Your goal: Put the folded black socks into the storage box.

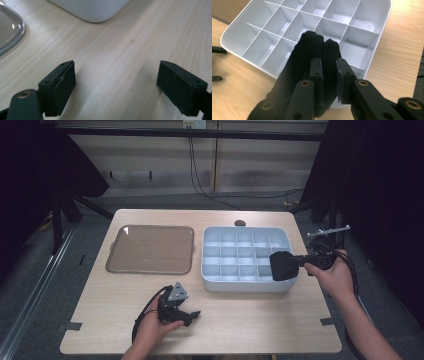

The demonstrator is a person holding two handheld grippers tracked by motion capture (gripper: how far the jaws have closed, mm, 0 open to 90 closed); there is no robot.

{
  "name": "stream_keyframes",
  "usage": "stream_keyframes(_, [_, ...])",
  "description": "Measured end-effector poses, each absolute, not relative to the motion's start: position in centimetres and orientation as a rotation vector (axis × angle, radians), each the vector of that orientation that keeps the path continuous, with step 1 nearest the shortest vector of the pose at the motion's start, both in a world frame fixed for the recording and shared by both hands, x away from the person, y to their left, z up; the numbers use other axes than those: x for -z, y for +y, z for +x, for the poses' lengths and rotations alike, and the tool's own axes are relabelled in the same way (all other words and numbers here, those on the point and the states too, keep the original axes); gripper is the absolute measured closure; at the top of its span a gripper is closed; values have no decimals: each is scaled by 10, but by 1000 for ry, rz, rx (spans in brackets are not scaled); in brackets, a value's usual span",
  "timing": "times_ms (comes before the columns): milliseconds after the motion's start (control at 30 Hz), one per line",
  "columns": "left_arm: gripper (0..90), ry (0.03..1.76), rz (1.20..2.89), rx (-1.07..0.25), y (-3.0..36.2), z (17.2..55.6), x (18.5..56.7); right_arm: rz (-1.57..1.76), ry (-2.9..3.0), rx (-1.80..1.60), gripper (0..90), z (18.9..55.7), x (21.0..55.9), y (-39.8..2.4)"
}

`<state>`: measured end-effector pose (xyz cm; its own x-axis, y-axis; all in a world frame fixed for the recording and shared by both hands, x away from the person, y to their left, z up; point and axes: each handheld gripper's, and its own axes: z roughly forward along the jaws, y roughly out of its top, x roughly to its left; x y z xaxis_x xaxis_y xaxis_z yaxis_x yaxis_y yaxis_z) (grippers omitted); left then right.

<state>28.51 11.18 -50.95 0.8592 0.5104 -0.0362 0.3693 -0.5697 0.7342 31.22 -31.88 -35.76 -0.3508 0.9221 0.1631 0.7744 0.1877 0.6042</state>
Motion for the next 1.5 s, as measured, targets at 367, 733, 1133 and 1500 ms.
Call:
stream_keyframes(367, [151, 635, 2239, -228, 112, 285, 510, 1656, 2217, -872, 778, 321, 368, -328])
stream_keyframes(733, [150, 627, 2251, -228, 112, 285, 509, 1690, 2198, -839, 776, 324, 380, -337])
stream_keyframes(1133, [150, 626, 2251, -228, 112, 285, 509, 1694, 2209, -793, 774, 327, 391, -337])
stream_keyframes(1500, [150, 627, 2251, -228, 112, 285, 509, 1672, 2215, -755, 764, 328, 399, -338])
